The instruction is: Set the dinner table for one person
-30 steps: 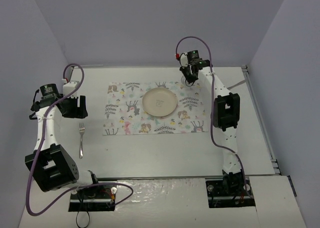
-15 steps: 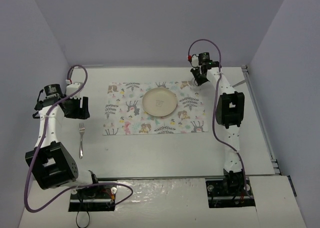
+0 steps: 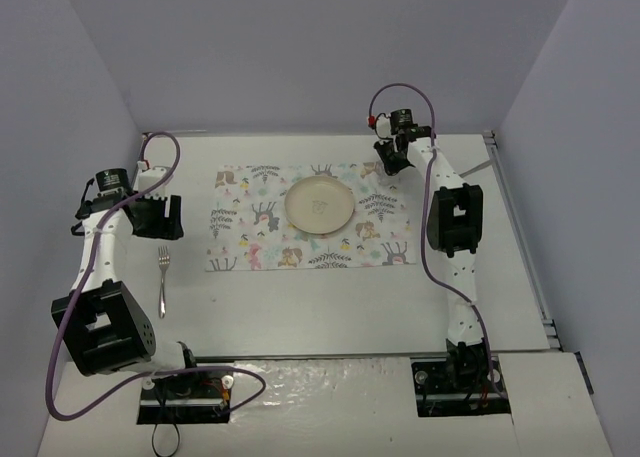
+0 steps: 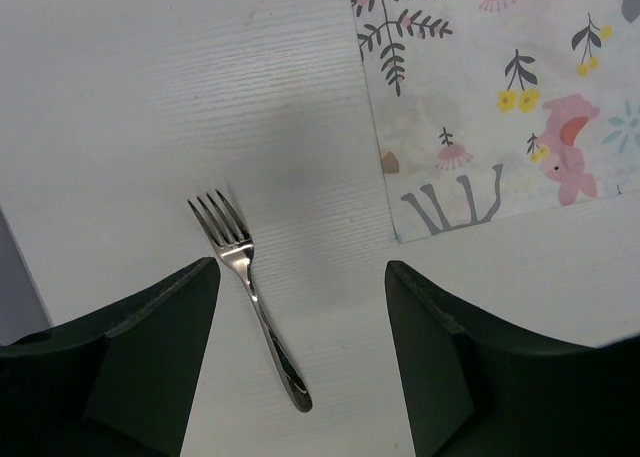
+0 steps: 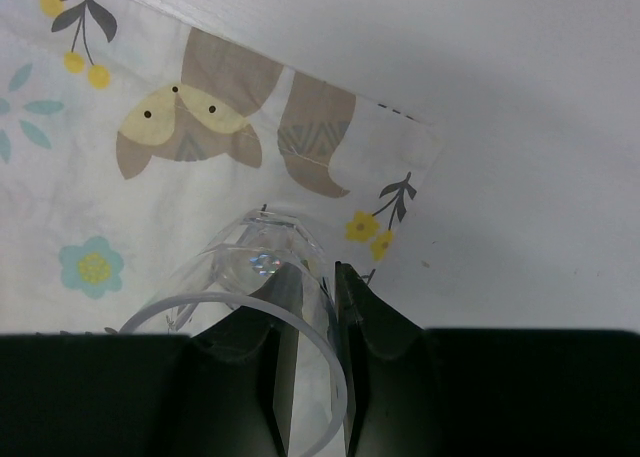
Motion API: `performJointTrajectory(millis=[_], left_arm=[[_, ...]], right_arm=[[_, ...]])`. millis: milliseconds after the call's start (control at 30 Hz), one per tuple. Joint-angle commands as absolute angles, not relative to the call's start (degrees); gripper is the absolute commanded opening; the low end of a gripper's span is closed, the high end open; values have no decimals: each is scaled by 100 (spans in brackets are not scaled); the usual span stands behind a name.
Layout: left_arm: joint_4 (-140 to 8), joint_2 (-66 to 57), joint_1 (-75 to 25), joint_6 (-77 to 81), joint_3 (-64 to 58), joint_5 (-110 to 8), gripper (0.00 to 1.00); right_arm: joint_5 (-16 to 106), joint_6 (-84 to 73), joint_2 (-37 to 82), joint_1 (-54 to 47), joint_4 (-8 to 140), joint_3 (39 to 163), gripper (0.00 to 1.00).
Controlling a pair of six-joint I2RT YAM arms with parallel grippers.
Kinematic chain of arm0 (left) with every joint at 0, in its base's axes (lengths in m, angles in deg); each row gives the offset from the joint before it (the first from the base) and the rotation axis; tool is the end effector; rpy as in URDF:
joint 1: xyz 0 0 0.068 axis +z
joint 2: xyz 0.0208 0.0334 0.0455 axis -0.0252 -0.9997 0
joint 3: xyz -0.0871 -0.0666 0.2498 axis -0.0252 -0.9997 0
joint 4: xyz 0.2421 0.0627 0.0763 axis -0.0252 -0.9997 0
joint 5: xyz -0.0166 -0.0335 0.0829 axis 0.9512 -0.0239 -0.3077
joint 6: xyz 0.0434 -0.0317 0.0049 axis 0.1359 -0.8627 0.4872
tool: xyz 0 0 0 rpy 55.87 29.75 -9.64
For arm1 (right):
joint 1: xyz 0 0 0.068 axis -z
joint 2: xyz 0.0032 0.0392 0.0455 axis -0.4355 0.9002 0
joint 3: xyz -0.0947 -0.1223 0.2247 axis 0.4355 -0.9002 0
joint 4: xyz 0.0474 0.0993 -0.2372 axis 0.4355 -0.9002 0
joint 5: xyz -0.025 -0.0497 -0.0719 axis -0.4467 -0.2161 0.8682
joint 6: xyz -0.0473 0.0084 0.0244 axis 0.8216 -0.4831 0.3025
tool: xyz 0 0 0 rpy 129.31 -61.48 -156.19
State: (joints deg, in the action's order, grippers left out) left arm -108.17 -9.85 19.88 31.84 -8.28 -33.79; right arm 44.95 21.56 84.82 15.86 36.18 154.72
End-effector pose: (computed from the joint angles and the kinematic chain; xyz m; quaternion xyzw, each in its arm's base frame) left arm 0.2827 0.0781 0.2857 0.0628 0.9287 -0.1056 0.3499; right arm 0.5526 0.1016 0.1948 -0.2620 0.8813 0.0260 0.3923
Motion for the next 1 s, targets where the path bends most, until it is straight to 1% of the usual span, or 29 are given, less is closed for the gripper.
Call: performJointTrajectory(millis=[0, 100, 233, 367, 833, 967], left_arm=[[-10626, -941, 1926, 3148, -769, -3411, 64], [-10644, -954, 1893, 3148, -750, -3399, 64], [-10603, -954, 1852, 3140, -750, -3431, 64], [-10601, -1005, 1816, 3139, -708, -3477, 64], [-10553, -1012, 1761, 3086, -697, -3499, 64], [-10535, -952, 1759, 3102, -702, -3501, 64]], right_arm=[[4473, 2181, 8451, 1573, 3638, 15678, 17], [4615, 2187, 8490, 1553, 3626, 15672, 67], [4812, 2195, 8466, 1545, 3642, 15751, 83], [4966, 2323, 8361, 1514, 3636, 15891, 90], [5213, 2477, 7460, 1465, 3629, 16164, 90], [5308, 2484, 6973, 1445, 3641, 16205, 90]])
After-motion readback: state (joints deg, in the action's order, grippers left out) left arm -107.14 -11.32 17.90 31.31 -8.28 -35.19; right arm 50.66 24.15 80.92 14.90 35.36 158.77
